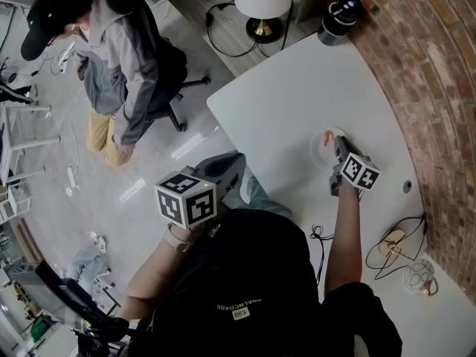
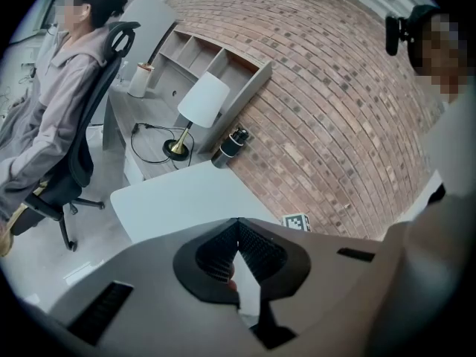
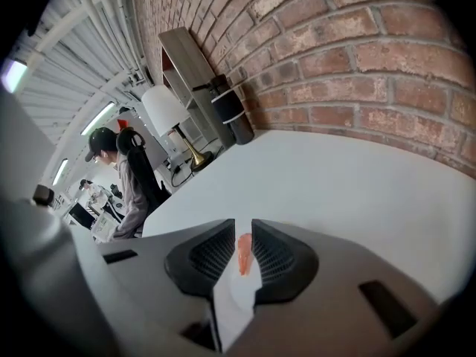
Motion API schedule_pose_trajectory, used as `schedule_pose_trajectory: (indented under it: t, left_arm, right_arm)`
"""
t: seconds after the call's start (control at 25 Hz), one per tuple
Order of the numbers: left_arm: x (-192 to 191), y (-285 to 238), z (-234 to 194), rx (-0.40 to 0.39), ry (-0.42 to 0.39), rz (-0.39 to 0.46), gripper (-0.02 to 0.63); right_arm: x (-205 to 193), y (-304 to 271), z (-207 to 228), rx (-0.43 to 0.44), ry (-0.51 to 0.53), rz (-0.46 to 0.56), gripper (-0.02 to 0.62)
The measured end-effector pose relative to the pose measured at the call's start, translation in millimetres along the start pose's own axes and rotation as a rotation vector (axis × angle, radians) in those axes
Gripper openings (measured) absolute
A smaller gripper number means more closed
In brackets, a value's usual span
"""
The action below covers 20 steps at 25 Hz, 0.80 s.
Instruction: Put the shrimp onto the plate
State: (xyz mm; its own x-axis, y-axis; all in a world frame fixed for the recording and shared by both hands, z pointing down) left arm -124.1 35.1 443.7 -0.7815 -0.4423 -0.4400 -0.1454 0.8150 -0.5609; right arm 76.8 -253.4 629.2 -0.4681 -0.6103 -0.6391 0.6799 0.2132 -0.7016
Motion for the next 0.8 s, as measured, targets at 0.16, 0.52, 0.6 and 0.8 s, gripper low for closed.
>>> schedule_pose_trajectory:
  t: [0.16,0.52,0.6,0.8]
  left_arm:
    - [2,-4,7,-0.024,-0.026,-0.009,0.003]
    - [6,-14,32,-0.096,-0.111,-0.043,0.003]
    - [7,-16,38,-0.114,-0.131,-0.053,0.003]
    - [2,-19,53,-0.161,-0.192,-0.079,0.003]
  right_arm:
    - [20,26,1,-0.011,-0.003,0.083,0.054]
    - [50,98,-2,-0.041,0.012,0.259,0.054]
    - [54,116,-2,-0.058,0.01,0.3,0.054]
    - [55,164,-6,-0.095,0.009,0.416,0.054]
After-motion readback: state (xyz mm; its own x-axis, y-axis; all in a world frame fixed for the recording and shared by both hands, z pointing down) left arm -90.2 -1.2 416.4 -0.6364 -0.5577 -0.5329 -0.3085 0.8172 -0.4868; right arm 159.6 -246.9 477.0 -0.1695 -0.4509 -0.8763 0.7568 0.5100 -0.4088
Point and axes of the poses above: the fingertips, and each gripper's own axes: y backward along the fingers, z to its right, x out of its top, the point moved 5 cm from there along y, backward along the fingers, and after that the axes turned 8 degrees about y, right-handed, at the moved point
